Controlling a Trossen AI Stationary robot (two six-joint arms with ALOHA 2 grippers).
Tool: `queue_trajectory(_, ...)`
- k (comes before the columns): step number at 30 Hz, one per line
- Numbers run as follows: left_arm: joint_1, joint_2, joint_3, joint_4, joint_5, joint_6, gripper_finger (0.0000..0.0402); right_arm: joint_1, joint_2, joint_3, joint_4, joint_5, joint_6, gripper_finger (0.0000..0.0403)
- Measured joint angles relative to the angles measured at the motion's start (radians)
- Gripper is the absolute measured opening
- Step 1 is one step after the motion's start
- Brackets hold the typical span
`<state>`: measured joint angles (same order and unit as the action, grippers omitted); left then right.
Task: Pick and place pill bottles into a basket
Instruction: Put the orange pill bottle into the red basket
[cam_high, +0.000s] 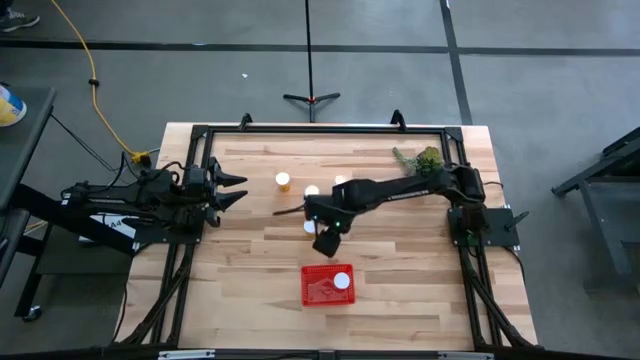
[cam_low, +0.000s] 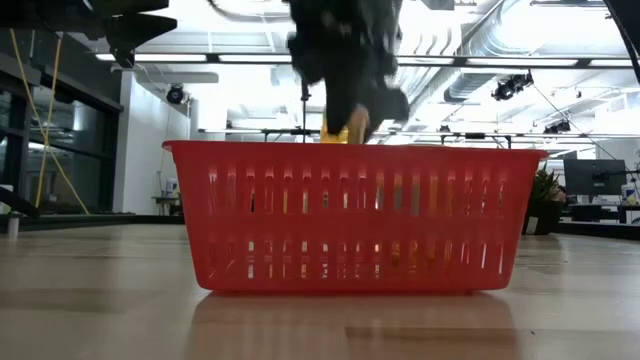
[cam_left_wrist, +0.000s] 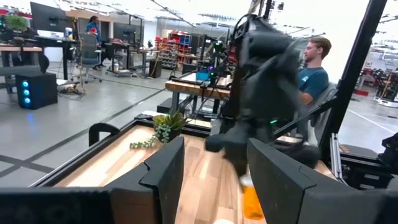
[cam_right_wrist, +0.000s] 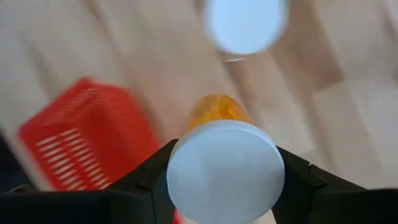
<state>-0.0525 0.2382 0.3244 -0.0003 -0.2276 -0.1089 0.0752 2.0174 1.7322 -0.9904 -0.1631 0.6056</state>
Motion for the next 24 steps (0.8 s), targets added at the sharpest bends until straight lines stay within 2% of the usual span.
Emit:
queue_trajectory(4,0.000,0.000,0.000,0.000,-0.003,0.000,0.0211,0.062,0.000,0.070,-0.023,0.030,0.029,0.0210)
queue_trajectory(8,0.000,0.000,0.000,-0.001,-0.019,0.000,0.0211,0.119,0.000,0.112,-0.023,0.048,0.078,0.0200)
queue_trajectory(11,0.000,0.000,0.000,-0.001,-0.042,0.000,0.0211,0.156,0.000,0.115,-0.019,0.048,0.107,0.0184)
queue_trajectory(16,0.000,0.000,0.000,0.001,-0.096,0.026,0.0211,0.210,0.000,0.111,-0.019,0.059,0.143,0.0184)
queue_trajectory(21,0.000,0.000,0.000,0.002,-0.142,0.033,0.0211,0.251,0.000,0.111,-0.019,0.099,0.147,0.0212)
queue_trajectory(24,0.000,0.000,0.000,0.018,-0.147,0.026,0.0211,0.264,0.000,0.111,-0.015,0.113,0.146,0.0207)
